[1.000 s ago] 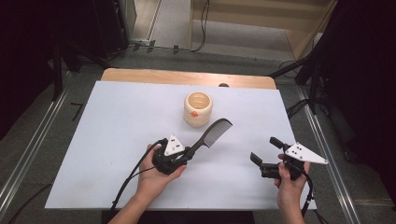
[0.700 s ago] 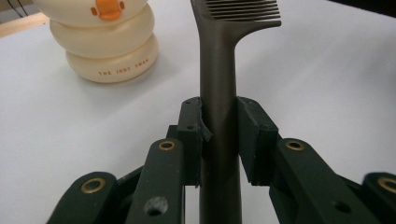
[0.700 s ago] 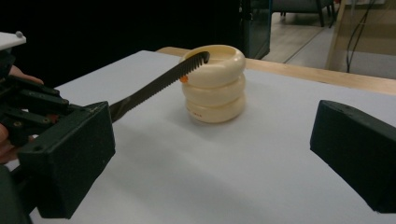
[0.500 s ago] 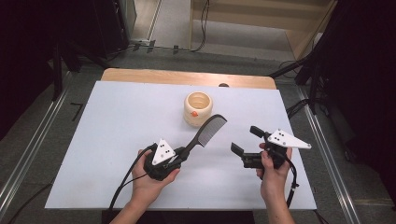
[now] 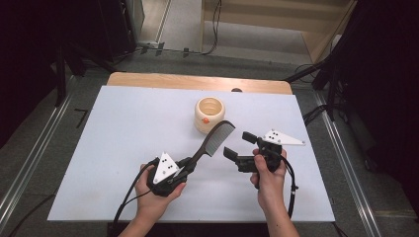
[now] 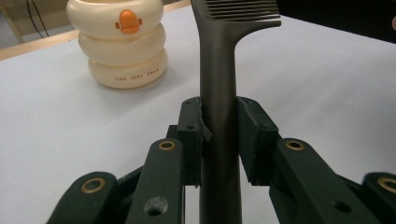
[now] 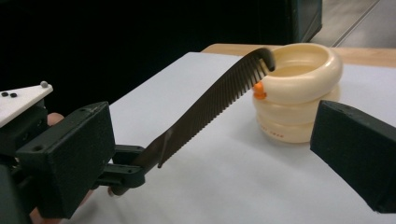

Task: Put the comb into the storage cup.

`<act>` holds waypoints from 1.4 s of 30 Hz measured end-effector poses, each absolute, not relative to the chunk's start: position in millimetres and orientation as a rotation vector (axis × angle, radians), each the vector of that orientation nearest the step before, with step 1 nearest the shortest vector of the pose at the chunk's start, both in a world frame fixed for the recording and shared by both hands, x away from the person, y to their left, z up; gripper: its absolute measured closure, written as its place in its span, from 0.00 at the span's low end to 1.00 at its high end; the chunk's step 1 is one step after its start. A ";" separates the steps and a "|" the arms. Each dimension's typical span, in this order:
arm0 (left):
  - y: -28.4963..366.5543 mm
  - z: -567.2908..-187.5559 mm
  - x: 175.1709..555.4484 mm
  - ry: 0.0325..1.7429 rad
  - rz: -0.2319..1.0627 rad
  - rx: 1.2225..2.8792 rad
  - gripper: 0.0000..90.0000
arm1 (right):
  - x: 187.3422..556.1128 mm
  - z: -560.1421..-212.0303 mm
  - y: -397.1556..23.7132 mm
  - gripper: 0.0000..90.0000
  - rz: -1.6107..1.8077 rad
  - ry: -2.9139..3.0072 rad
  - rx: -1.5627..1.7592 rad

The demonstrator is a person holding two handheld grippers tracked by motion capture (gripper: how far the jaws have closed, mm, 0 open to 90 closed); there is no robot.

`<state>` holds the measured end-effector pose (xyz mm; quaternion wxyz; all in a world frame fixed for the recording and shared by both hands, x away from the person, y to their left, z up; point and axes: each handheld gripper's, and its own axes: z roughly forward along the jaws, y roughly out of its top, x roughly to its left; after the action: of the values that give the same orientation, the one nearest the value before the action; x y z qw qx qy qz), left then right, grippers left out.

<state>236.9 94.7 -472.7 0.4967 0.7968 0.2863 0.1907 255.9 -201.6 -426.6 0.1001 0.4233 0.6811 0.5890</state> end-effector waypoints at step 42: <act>71.8 -481.2 214.0 0.599 0.528 1.909 0.80 | 258.1 -452.5 -182.9 0.79 1.988 1.843 1.739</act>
<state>214.0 71.8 -481.2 0.5107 0.7932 0.2486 0.2195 258.1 -182.9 -452.5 -0.0392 0.5395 0.5718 0.6168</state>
